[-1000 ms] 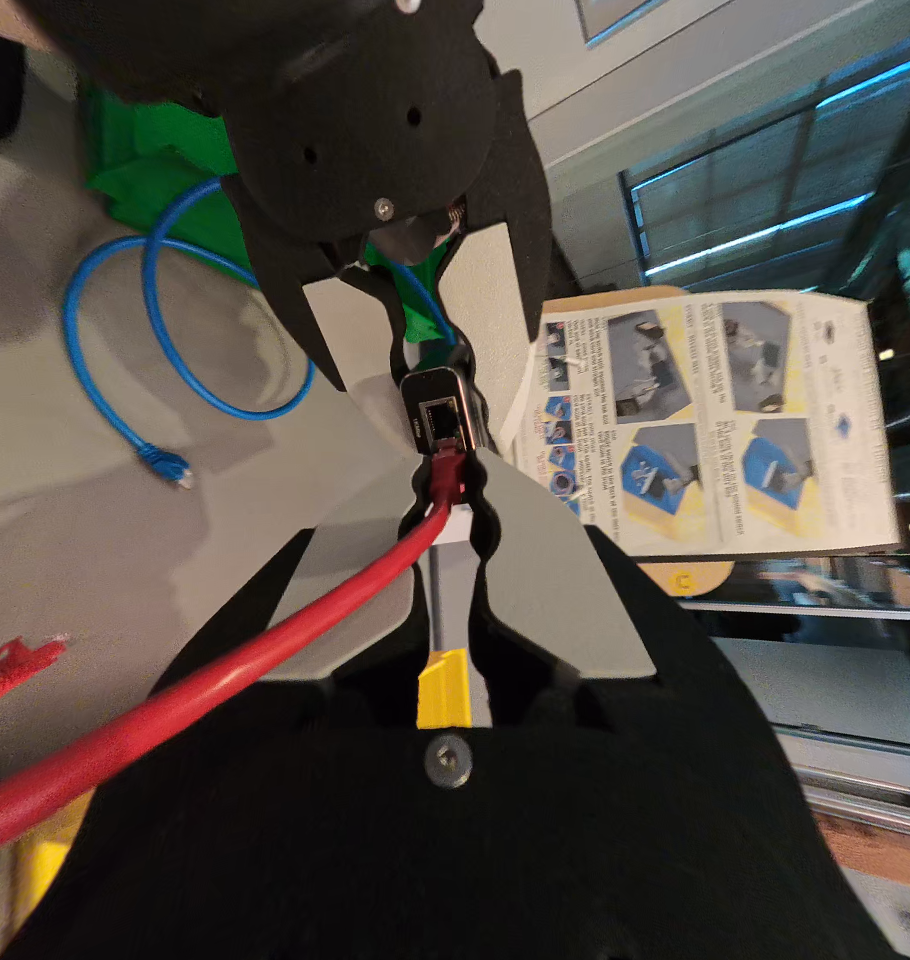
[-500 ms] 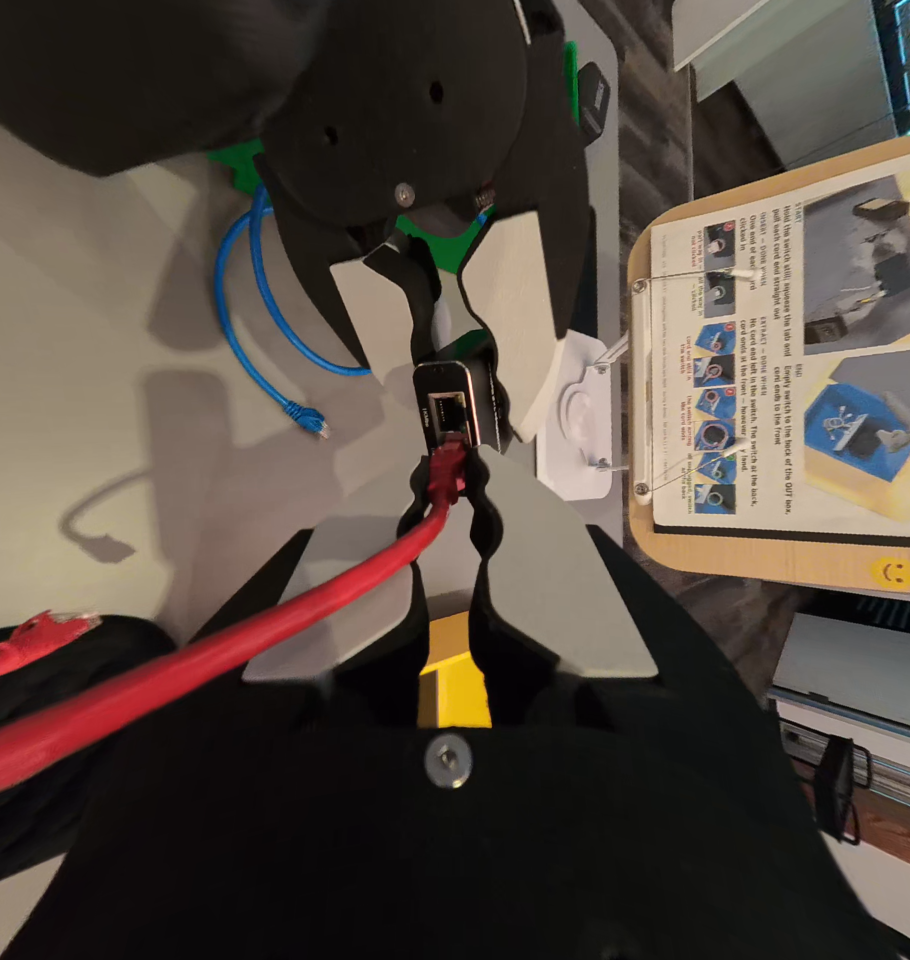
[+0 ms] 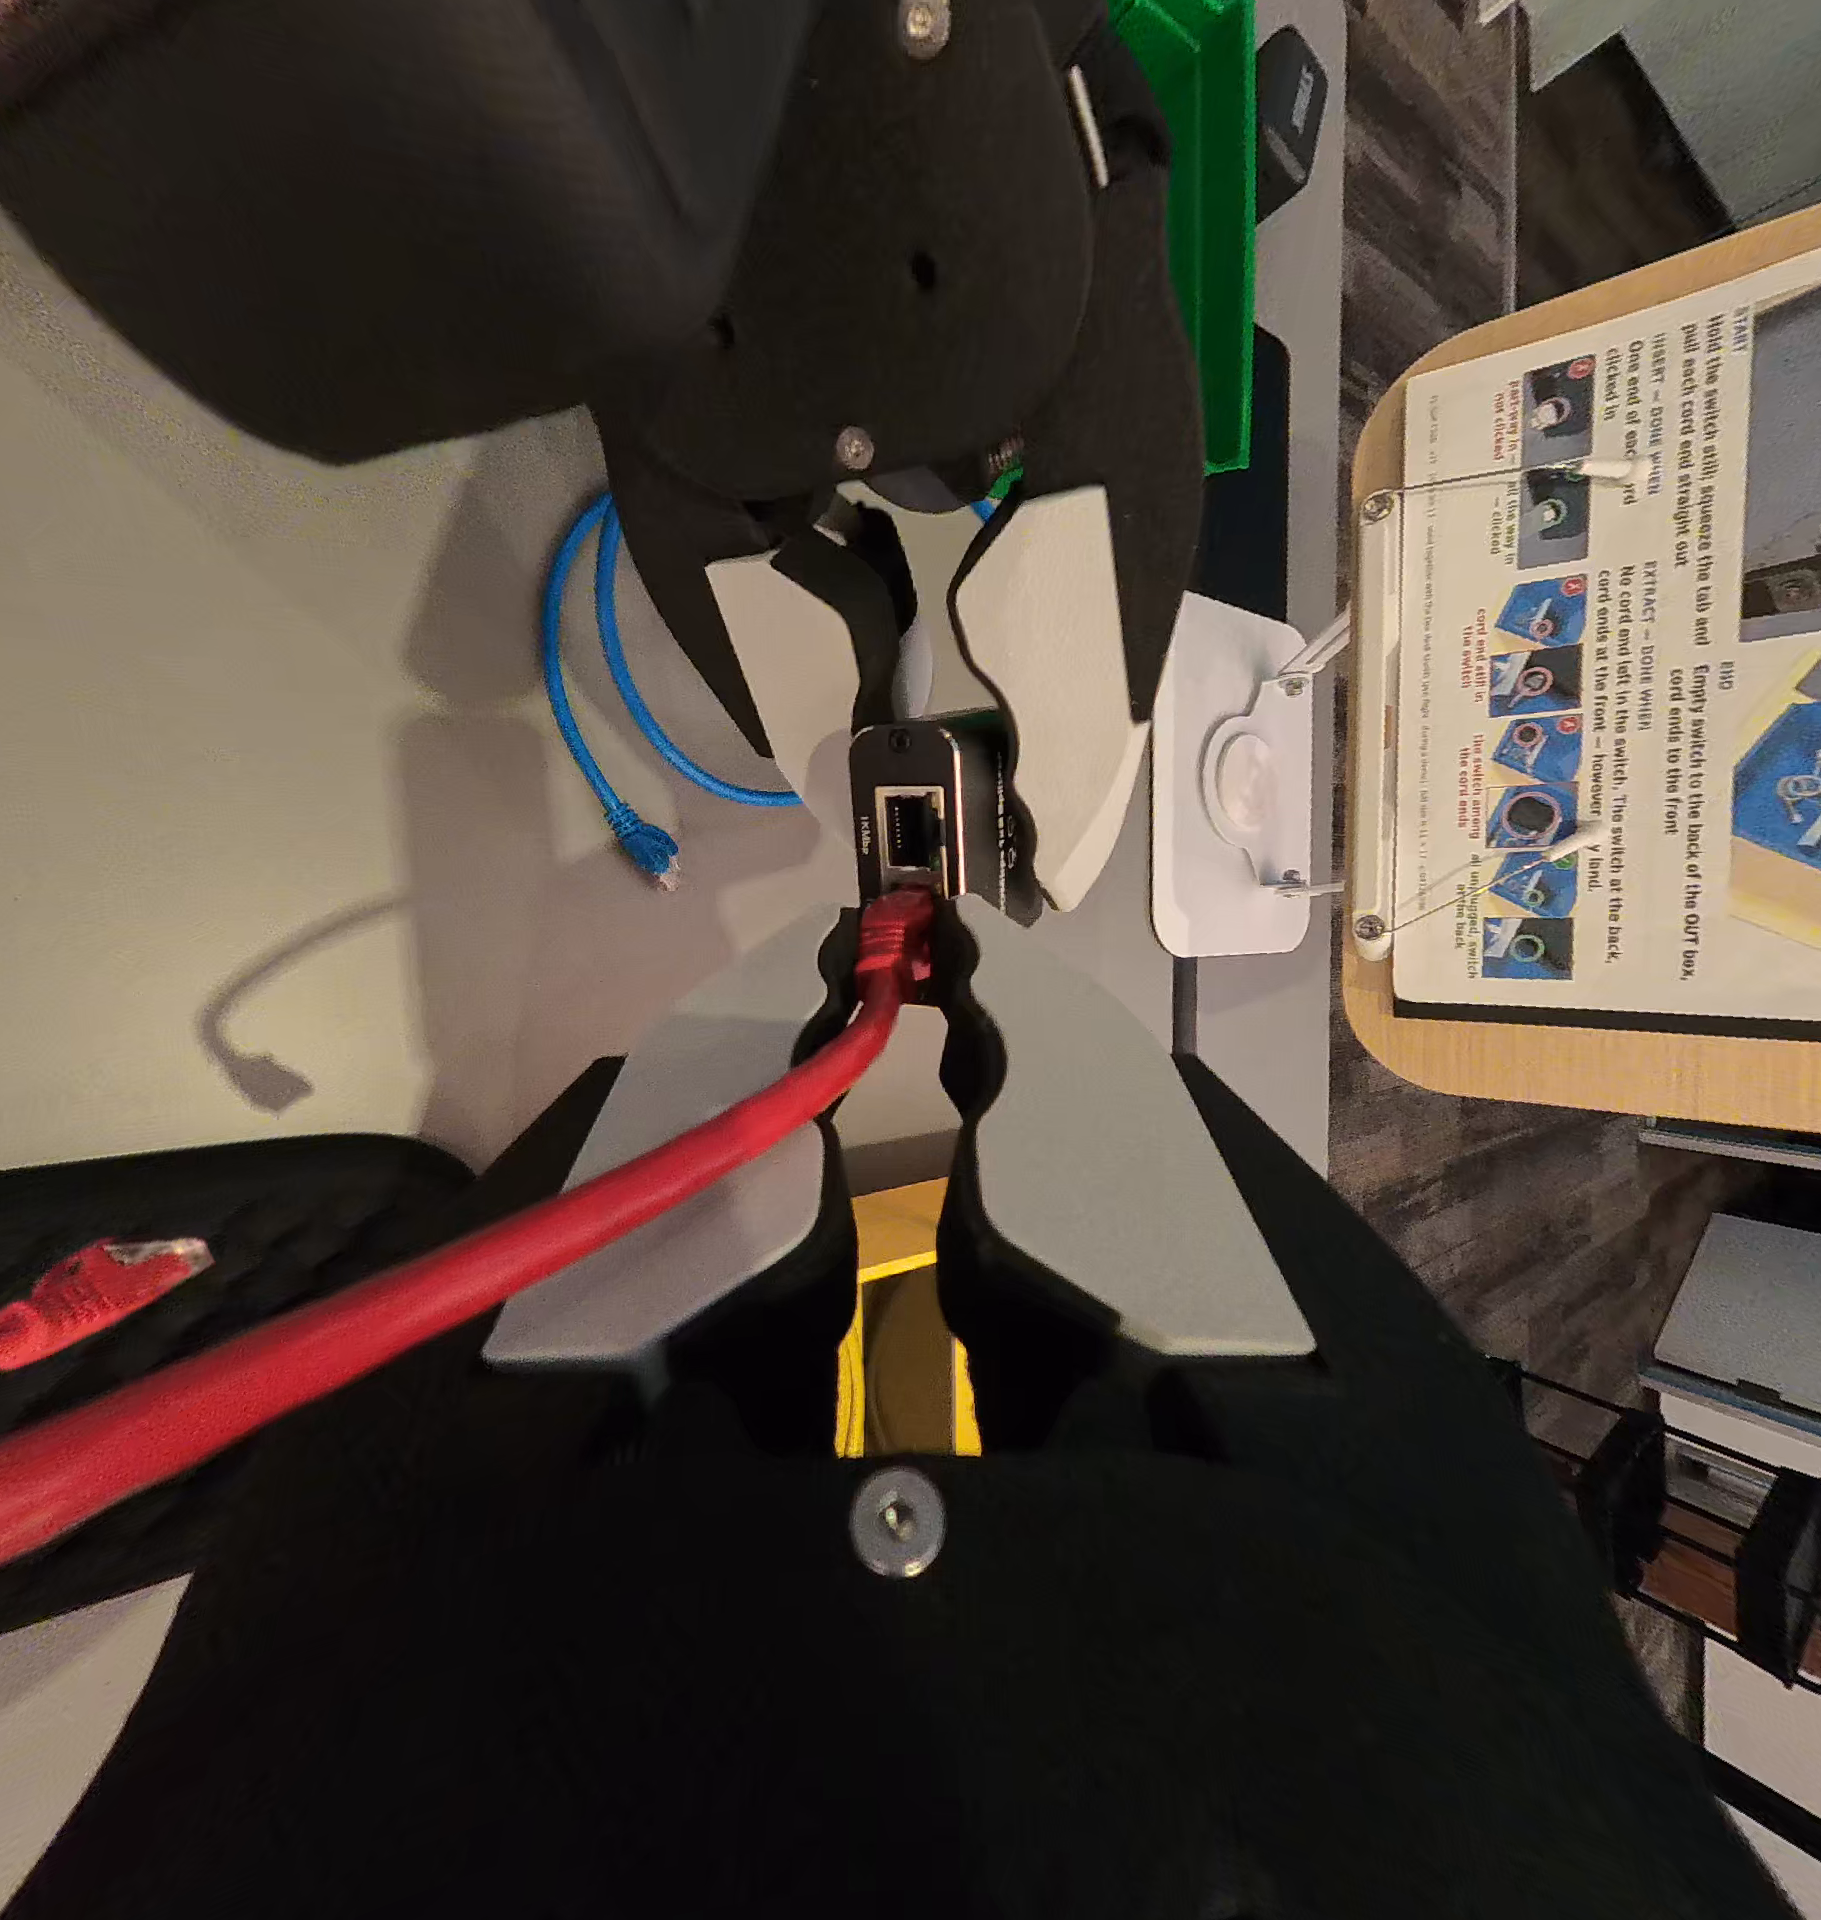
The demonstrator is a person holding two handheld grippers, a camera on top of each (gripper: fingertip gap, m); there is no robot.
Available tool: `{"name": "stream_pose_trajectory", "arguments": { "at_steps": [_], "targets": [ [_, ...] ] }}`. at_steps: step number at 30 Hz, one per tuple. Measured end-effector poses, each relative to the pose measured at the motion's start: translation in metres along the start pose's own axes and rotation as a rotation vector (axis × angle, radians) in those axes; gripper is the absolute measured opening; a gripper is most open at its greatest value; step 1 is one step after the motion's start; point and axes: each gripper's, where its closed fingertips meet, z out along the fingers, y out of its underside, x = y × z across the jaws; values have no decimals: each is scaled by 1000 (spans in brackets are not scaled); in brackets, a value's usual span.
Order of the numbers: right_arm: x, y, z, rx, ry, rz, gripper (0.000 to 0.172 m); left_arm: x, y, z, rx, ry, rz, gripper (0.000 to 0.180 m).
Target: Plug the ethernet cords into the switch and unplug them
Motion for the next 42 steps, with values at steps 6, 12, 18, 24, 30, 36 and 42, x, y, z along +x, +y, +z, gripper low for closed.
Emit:
{"name": "stream_pose_trajectory", "arguments": {
  "at_steps": [6,12,18,24,30,36,42],
  "targets": [
    [-3,-2,-5,37,15,1,15,1,-7,-2,34,16,-22,28],
    [3,-19,-24,233,76,23,13,-6,-24,-15,153,-15,-68,26],
    [6,-32,-40,359,81,70,13,-16,-47,-22,358,-151,-110,31],
    [8,-33,-46,421,68,115,13,-20,-55,-22,365,-183,-164,27],
    [5,-10,-32,150,137,-108,15,-6,-40,-14,208,-39,-140,26],
    [7,-8,-27,32,146,-193,15,-3,-34,-12,174,18,-167,26],
    [9,-11,-25,22,181,-212,15,-4,-33,-16,173,30,-174,26]
  ]
}}
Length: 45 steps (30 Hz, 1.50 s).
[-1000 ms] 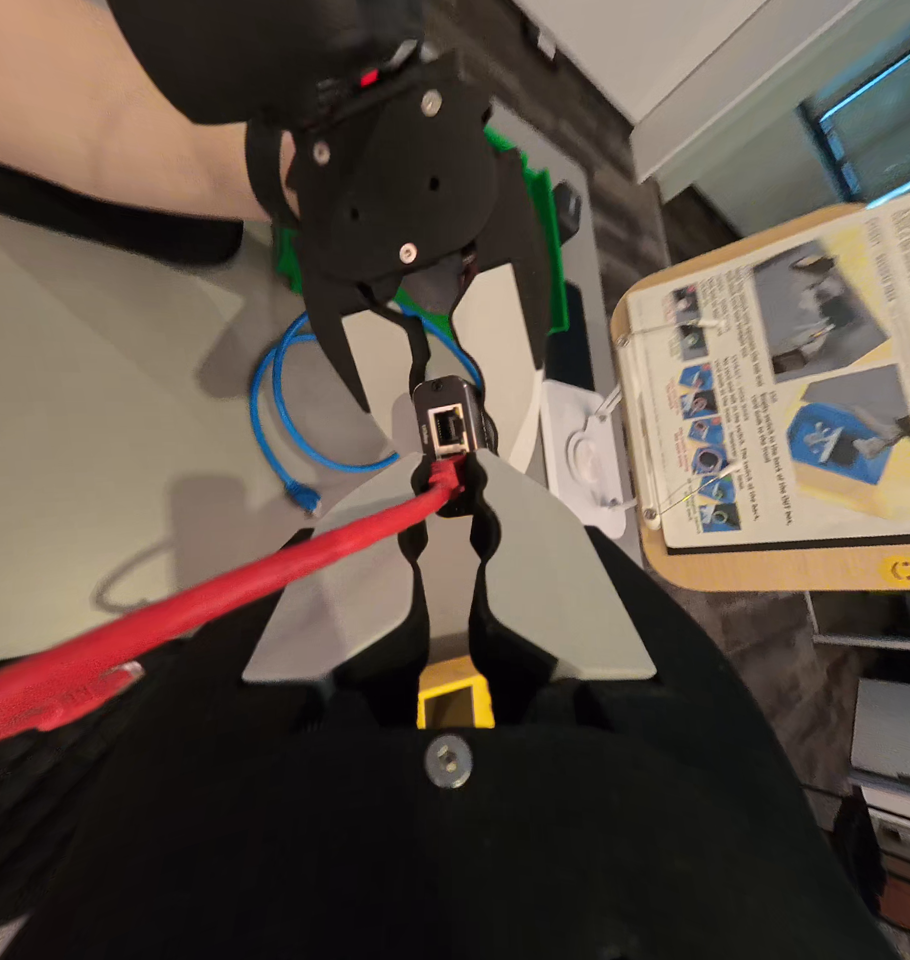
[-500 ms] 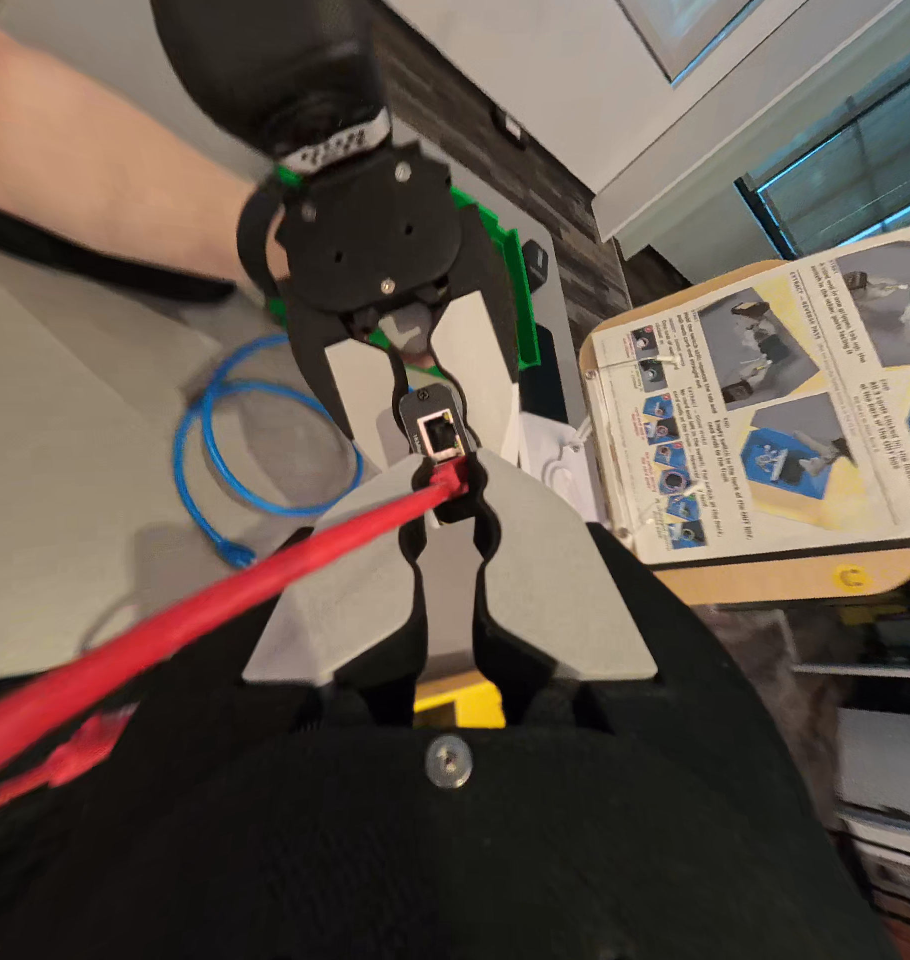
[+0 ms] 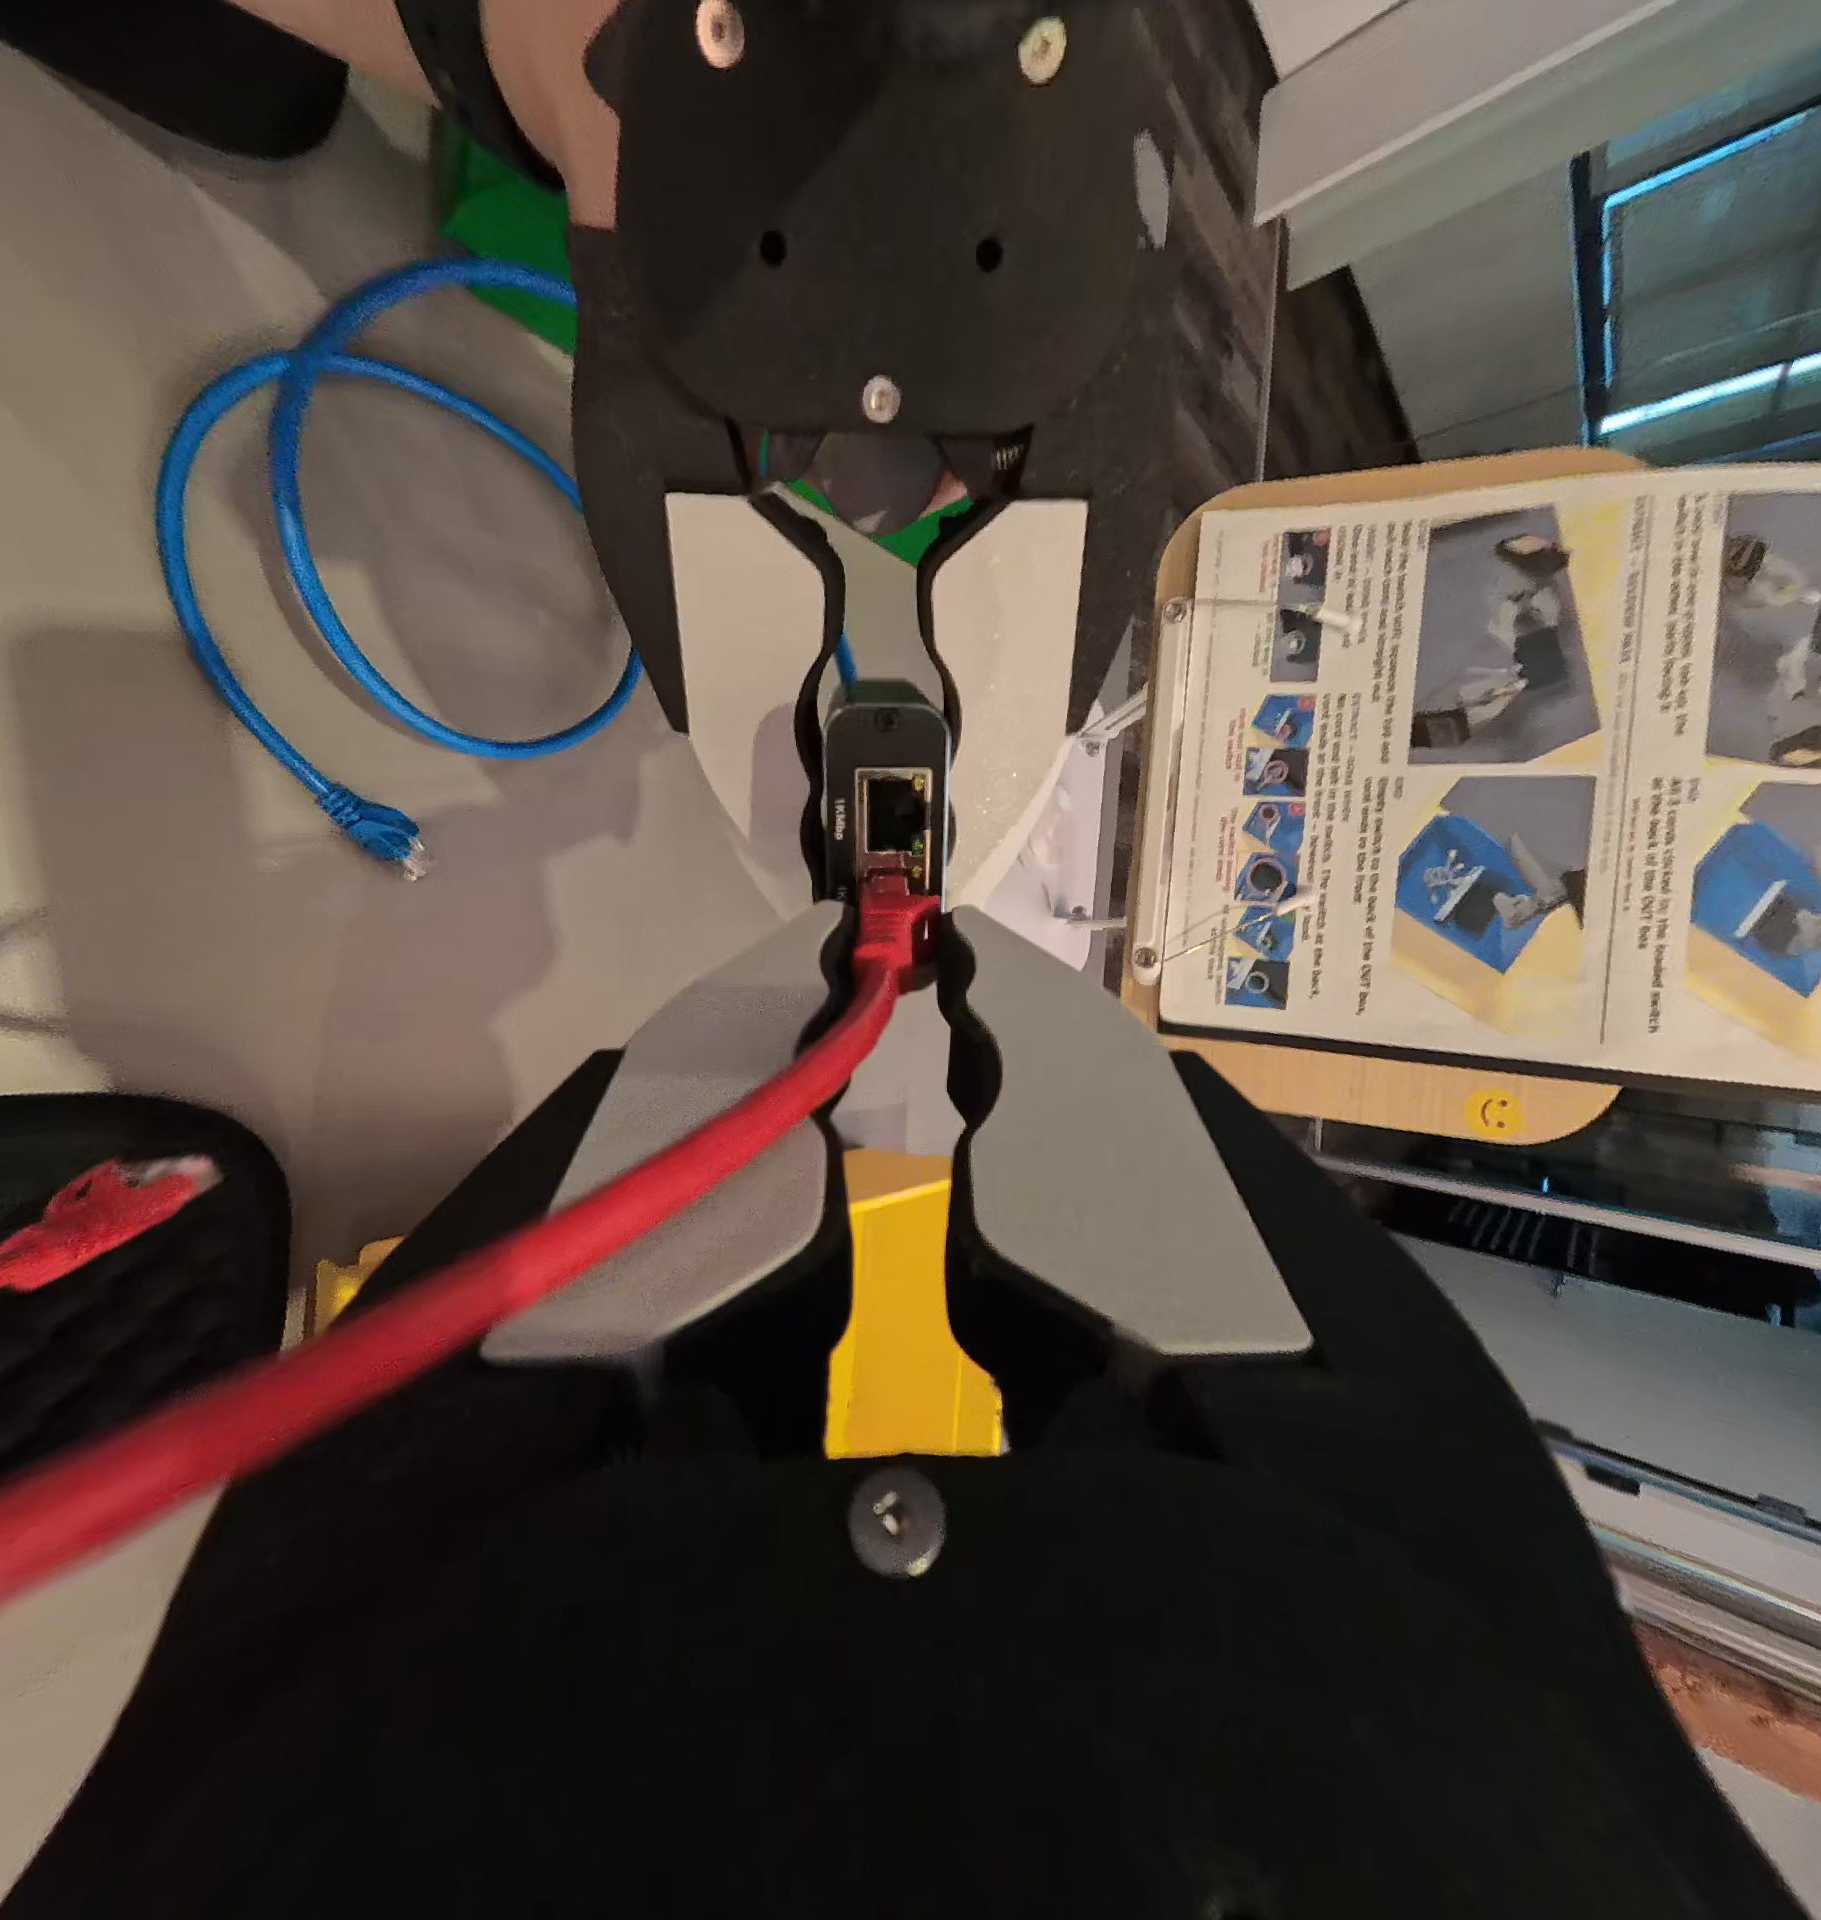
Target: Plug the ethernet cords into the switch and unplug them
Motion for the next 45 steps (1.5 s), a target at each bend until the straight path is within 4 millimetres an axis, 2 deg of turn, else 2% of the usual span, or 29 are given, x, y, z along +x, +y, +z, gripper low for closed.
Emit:
{"name": "stream_pose_trajectory", "arguments": {
  "at_steps": [5,12,16,24,33,34,35,36,37,38,40,42,43,45],
  "targets": [
    [2,-4,-2,22,12,14,15,-3,-3,-3,0,-15,11,26],
    [1,-4,0,8,70,-58,15,0,1,-3,-27,8,-3,26],
    [-9,-5,0,13,-15,-9,14,4,3,1,-55,13,31,26],
    [-30,11,7,-8,-187,95,14,21,15,16,-93,91,53,27],
    [-36,17,9,19,-246,142,14,29,21,24,-139,101,110,29],
    [-43,11,4,51,-300,131,14,25,24,24,-153,90,99,26],
    [-54,-3,-3,110,-381,175,13,7,46,22,-265,-3,85,26],
    [-53,-1,-2,88,-342,149,14,-9,73,17,-358,-41,25,26],
    [-44,16,1,3,-240,93,14,-15,84,10,-340,-8,-87,26],
    [-38,24,-2,1,-201,108,13,-17,75,2,-245,34,-175,26],
    [-28,33,-13,48,-192,230,14,-20,35,-14,-49,46,-180,26],
    [-11,57,-20,14,-125,294,14,-23,13,-22,18,23,-177,26],
    [-4,82,-23,-80,-103,336,14,-24,10,-24,18,18,-176,26],
    [6,153,-34,-401,-50,401,14,-27,10,-27,8,-10,-158,26]
  ]
}}
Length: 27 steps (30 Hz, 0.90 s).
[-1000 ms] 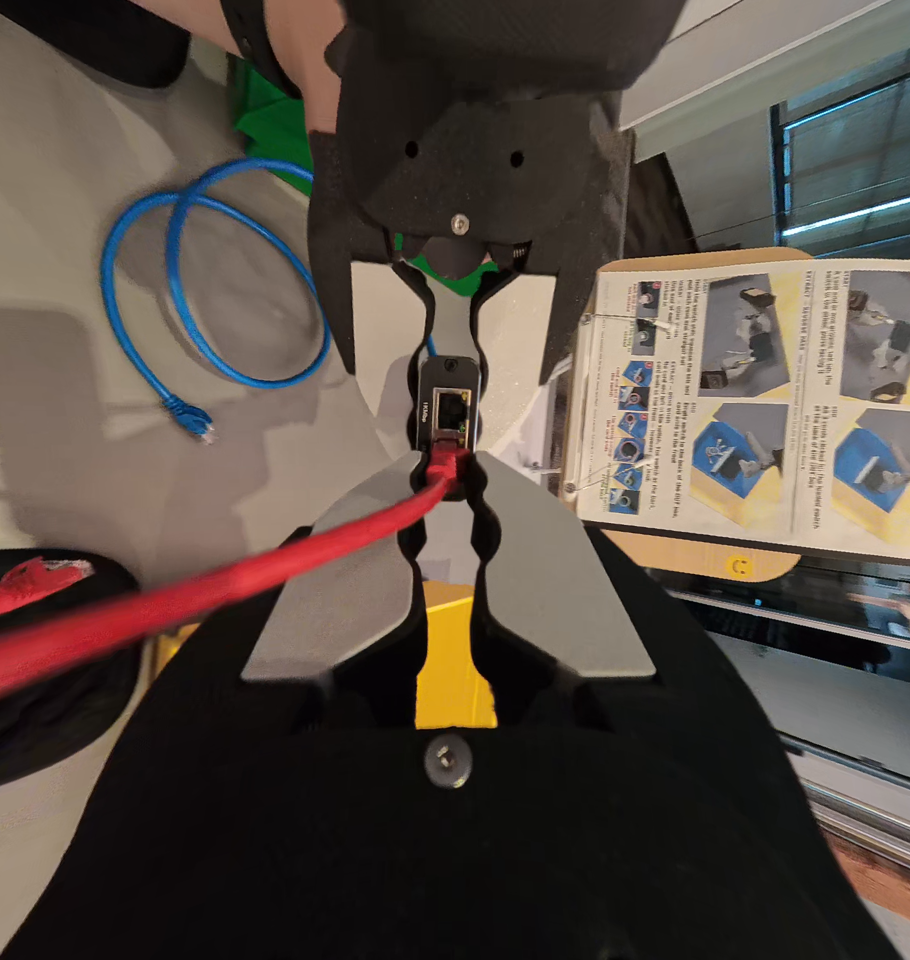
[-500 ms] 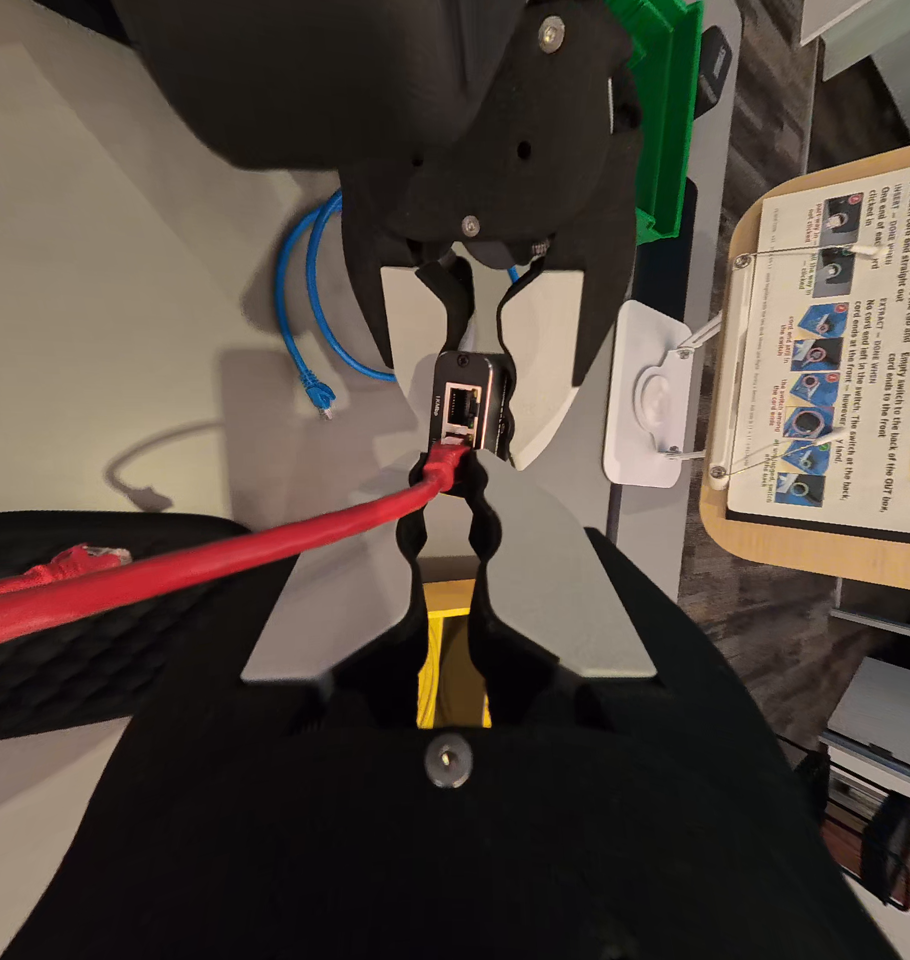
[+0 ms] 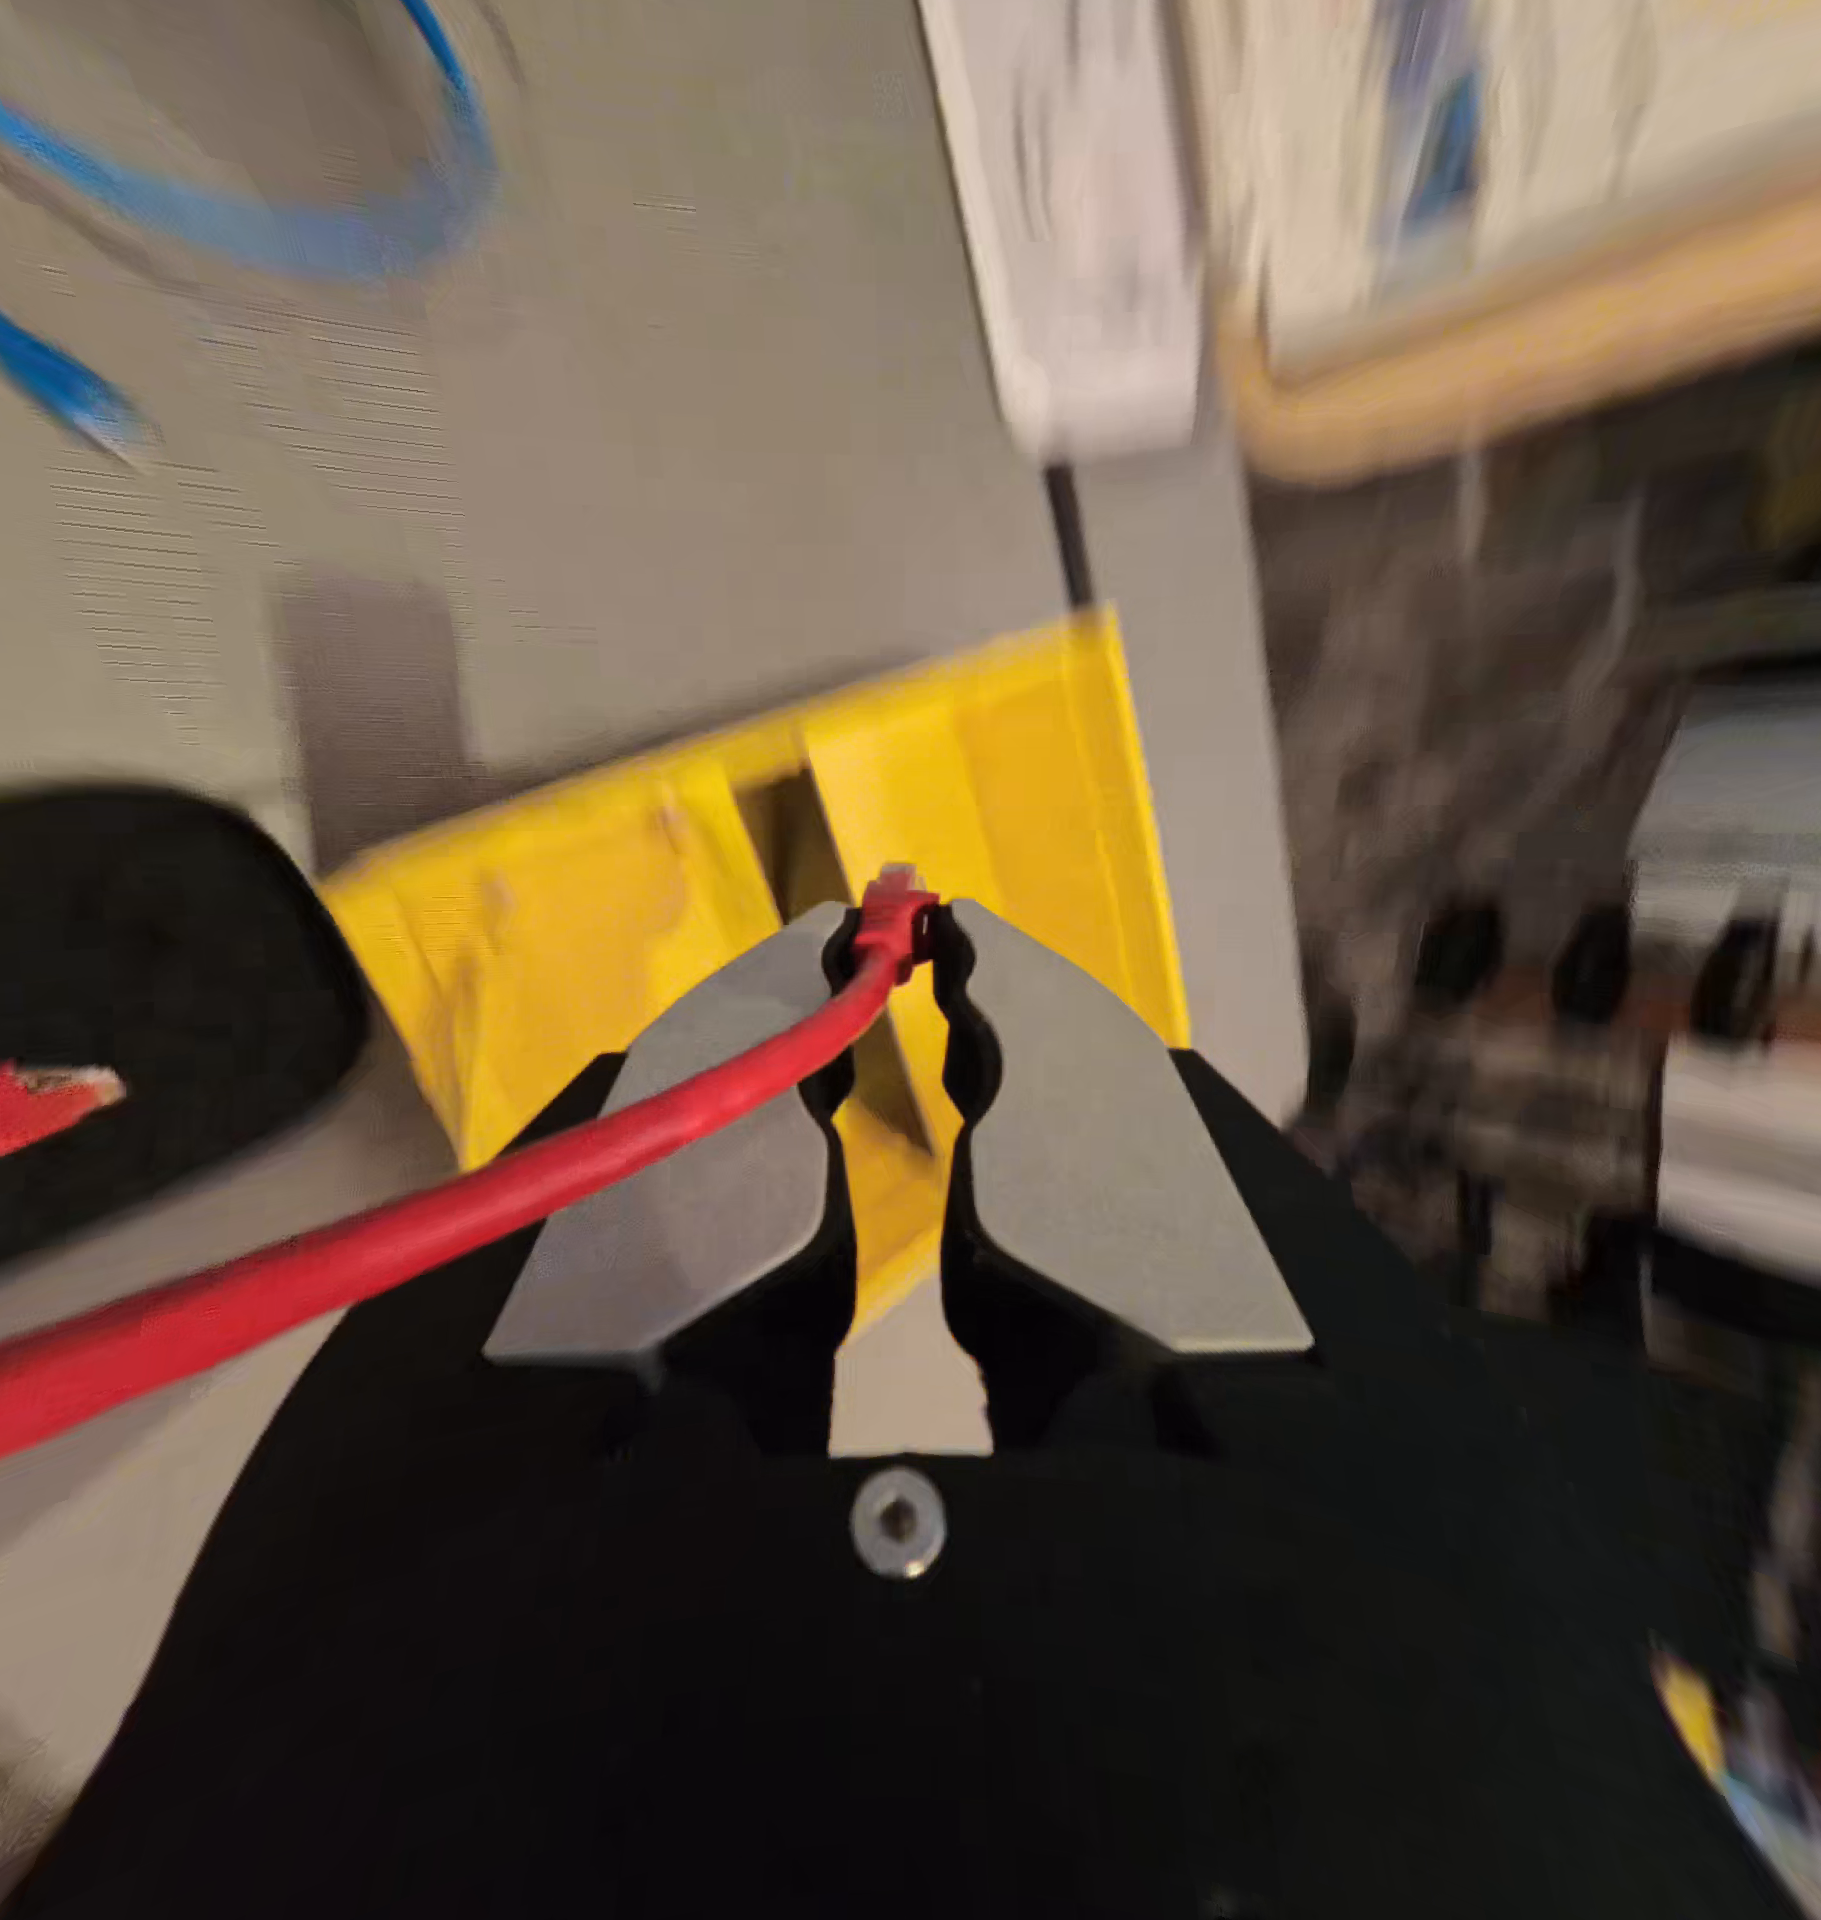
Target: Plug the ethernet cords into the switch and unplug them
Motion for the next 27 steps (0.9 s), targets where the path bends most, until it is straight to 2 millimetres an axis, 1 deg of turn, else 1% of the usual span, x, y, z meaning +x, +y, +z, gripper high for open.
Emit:
{"name": "stream_pose_trajectory", "arguments": {
  "at_steps": [1,2,3,5,6,7,9,11,13,14,15,16,17,21,24,27],
  "targets": [
    [10,34,6,-179,8,54,14,-1,1,-1,-4,-5,4,26],
    [17,61,11,-312,30,91,14,0,2,-1,-9,2,0,26],
    [16,87,16,-451,13,138,14,0,2,-1,-14,5,-6,26],
    [15,130,20,-719,27,212,14,-1,4,0,-30,7,-10,26],
    [17,145,23,-818,53,241,14,0,6,0,-45,11,-9,26],
    [23,155,27,-869,102,259,15,0,7,1,-58,10,-5,26],
    [40,166,34,-916,221,288,14,1,9,2,-73,2,4,26],
    [65,164,35,-894,365,261,14,2,9,2,-84,-1,15,26],
    [83,162,34,-867,459,271,14,3,9,2,-89,-1,22,26],
    [89,162,34,-858,494,259,15,3,9,2,-92,4,20,26],
    [91,162,37,-851,504,247,14,4,9,3,-93,7,19,26],
    [84,162,43,-854,476,248,15,4,9,3,-94,8,21,26],
    [73,164,50,-863,426,250,15,4,9,3,-93,9,24,26],
    [17,165,78,-886,189,242,15,6,10,3,-101,24,23,26],
    [-24,163,90,-897,6,305,16,7,8,3,-79,32,9,26],
    [-51,156,101,-860,-151,346,17,12,4,2,-56,66,-18,26]
  ]
}}
